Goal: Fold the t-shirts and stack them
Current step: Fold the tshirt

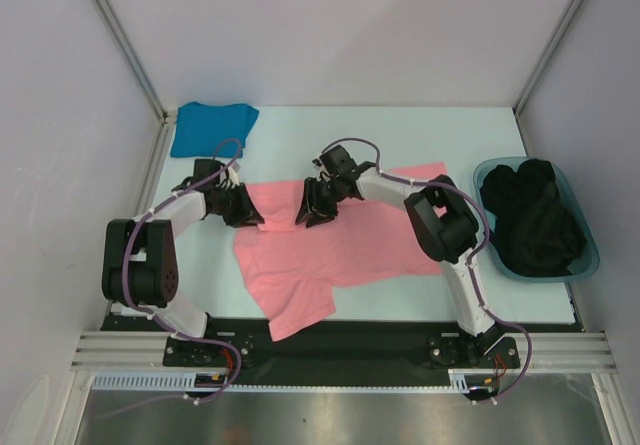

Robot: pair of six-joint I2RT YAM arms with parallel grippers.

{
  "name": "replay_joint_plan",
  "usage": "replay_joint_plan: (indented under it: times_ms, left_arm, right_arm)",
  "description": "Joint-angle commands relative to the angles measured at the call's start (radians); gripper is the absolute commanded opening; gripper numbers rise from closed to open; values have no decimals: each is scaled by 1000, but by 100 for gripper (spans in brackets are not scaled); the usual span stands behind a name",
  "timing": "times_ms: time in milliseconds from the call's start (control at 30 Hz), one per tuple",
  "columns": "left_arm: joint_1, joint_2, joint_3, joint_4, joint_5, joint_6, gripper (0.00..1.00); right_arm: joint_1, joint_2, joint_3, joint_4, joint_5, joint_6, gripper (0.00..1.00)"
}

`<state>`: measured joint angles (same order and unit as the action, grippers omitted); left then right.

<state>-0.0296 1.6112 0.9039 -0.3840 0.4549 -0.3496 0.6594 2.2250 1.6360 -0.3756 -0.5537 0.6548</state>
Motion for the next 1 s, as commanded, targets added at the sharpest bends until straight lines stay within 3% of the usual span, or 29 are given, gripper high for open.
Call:
replay_joint_plan:
  times_ms: [0, 233, 500, 967]
  left_arm:
    - [13, -11, 61, 5, 67, -44, 23]
    - [26, 62, 108, 92, 162, -146, 23]
    - [59, 138, 138, 169, 212, -219, 22]
    - [74, 148, 105, 135, 156, -173, 21]
  right_arm:
    - [3, 5, 19, 29, -28, -1, 45]
    - [3, 13, 25, 47, -48, -21, 54]
    - [-10, 68, 68, 96, -97, 31, 55]
    - [-47, 136, 104, 348, -204, 233, 54]
